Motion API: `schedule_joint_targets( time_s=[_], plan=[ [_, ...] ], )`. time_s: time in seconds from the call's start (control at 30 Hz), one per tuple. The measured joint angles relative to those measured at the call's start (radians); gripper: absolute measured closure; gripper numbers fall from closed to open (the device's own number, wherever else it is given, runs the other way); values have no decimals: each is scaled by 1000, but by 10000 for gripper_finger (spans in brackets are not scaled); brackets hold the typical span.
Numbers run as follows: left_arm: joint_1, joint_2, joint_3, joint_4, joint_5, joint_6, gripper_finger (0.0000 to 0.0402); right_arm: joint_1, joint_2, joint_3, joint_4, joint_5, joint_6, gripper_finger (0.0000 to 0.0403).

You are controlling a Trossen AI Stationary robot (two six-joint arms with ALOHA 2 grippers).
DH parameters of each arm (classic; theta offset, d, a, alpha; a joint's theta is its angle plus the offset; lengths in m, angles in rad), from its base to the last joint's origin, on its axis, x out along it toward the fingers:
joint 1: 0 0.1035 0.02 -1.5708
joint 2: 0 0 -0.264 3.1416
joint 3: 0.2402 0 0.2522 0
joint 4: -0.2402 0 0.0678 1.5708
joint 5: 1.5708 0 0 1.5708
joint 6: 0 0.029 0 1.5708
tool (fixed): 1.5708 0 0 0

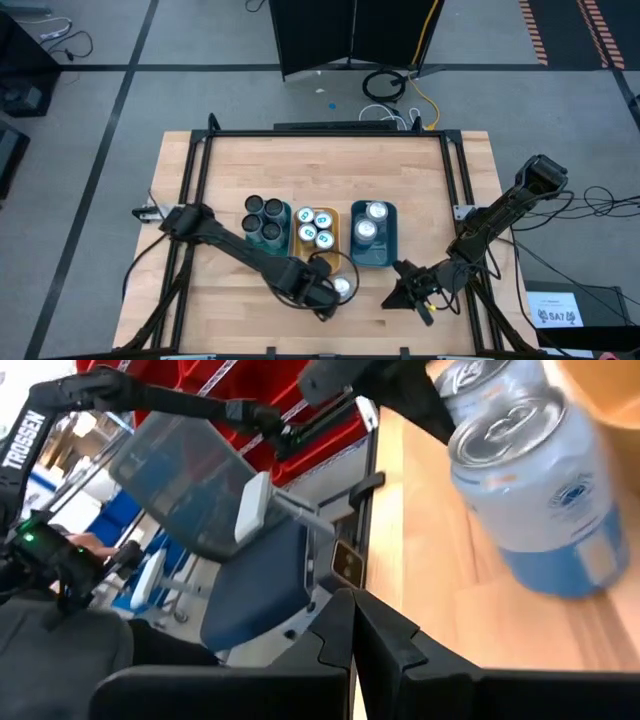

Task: Sort soda cans
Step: Move the left silver can to the lower middle of the table, then put the right silver can into the dark green bin

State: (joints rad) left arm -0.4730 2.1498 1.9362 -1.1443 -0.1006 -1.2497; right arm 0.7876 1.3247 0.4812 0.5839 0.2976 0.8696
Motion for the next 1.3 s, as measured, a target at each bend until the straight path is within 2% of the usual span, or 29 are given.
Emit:
schedule_joint_targets(
  time_s=[0.3, 0.7, 0.97, 1.13, 1.3],
  plan=[
    [29, 97, 135, 4, -4, -25, 91, 0, 0, 0, -7, -43, -27, 403],
    [42, 100, 155, -24, -6, -25, 87, 0, 0, 0, -8, -43, -24, 403],
    [46, 99, 155, -12, -8, -18, 43, 0, 0, 0, -4, -43, -4, 403],
    [55, 97, 156, -4, -12, 89, 9, 1, 0, 0, 3, -43, 8, 403],
    [63, 97, 156, -1, 37, 166, 9, 1, -1, 0, 32, -43, 8, 403]
  ],
)
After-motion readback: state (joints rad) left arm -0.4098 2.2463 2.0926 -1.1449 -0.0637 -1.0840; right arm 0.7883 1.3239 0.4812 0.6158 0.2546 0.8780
